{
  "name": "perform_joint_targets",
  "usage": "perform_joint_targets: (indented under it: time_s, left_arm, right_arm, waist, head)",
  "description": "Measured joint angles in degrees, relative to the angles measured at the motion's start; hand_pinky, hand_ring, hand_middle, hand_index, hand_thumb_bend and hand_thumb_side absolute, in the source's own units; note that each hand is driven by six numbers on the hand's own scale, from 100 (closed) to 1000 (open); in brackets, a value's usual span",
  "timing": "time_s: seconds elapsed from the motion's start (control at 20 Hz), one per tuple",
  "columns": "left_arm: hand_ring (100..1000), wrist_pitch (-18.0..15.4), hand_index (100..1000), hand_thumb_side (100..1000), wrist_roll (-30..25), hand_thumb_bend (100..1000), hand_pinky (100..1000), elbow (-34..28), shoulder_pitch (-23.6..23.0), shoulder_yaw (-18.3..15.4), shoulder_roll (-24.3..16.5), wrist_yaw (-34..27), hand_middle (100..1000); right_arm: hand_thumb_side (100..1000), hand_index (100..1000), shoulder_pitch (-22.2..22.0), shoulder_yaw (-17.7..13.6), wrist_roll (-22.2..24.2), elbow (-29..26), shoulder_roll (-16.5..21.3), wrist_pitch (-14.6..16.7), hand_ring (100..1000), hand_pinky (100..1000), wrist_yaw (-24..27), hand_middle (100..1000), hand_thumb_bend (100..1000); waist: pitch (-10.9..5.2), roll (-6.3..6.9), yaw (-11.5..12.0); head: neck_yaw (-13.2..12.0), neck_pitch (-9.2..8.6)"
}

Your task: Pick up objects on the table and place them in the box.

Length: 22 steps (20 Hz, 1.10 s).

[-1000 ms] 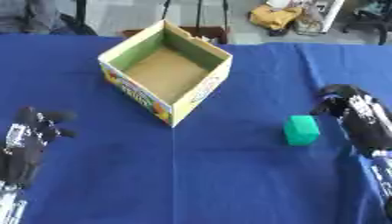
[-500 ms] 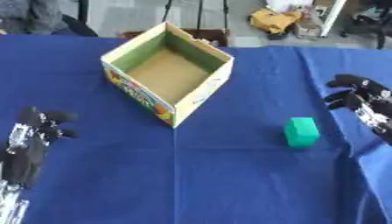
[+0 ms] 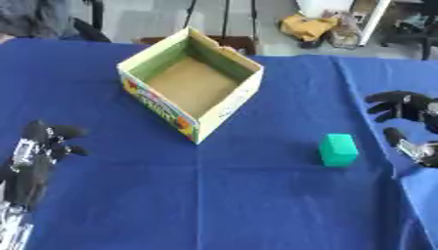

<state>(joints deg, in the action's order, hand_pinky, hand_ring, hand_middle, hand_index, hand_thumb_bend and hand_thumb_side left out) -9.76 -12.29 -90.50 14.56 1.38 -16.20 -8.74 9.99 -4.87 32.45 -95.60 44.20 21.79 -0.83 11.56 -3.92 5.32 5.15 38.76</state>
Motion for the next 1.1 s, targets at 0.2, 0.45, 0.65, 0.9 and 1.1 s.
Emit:
perform_joint_targets:
  time_s: [0.2, 0.45, 0.65, 0.9, 1.1]
  left_arm:
    - [792, -0.01, 659, 1000, -0.01, 393, 607, 0.01, -0.09, 0.0, 0.0, 0.07, 608]
    - [792, -0.02, 659, 1000, -0.04, 391, 607, 0.01, -0.28, 0.0, -0.01, 0.21, 608]
    - [792, 0.03, 659, 1000, -0.12, 391, 607, 0.01, -0.36, 0.01, -0.01, 0.23, 608]
    - [792, -0.01, 659, 1000, -0.24, 390, 607, 0.01, -0.37, 0.03, -0.01, 0.23, 608]
    - [792, -0.03, 659, 1000, -0.38, 389, 607, 0.02, -0.37, 0.15, -0.01, 0.23, 608]
  right_arm:
    - [317, 934, 1.89, 0.46, 1.08, 2.06, 1.57, 1.44, 848, 776, -3.45, 893, 203]
    - [335, 931, 4.29, 1.75, 1.07, 4.8, 2.66, 2.76, 851, 774, -7.04, 892, 246]
    - [335, 929, 5.63, 2.88, 1.19, 6.69, 3.17, 3.59, 853, 773, -8.99, 893, 259]
    - [349, 924, 7.18, 4.28, 1.87, 8.7, 3.57, 4.46, 857, 772, -12.06, 892, 307]
    - [371, 923, 8.49, 5.35, 2.51, 10.11, 3.64, 5.13, 859, 772, -14.85, 892, 329]
  waist:
    - [-0.11, 0.01, 0.06]
    - [-0.17, 0.09, 0.47]
    - [-0.23, 0.11, 0.72]
    - [-0.23, 0.17, 1.03]
    - [-0.24, 0.17, 1.31]
  head:
    - [-0.01, 0.0]
    - [0.01, 0.01]
    - [0.07, 0.02]
    - [0.25, 0.02]
    - [0.49, 0.02]
